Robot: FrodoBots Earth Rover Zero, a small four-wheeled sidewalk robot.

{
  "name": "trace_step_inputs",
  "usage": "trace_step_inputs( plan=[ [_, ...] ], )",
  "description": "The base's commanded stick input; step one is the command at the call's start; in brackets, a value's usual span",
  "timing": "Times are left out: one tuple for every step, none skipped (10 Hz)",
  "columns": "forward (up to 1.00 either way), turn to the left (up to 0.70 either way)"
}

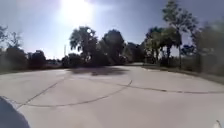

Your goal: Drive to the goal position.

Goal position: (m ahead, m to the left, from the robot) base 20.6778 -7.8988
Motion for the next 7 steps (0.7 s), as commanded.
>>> trace_step_inputs(
  plan=[
    [0.7, 0.0],
    [0.7, 0.0],
    [0.7, 0.0],
    [0.7, 0.0],
    [0.7, 0.0],
    [0.7, 0.0],
    [0.7, 0.0]
  ],
)
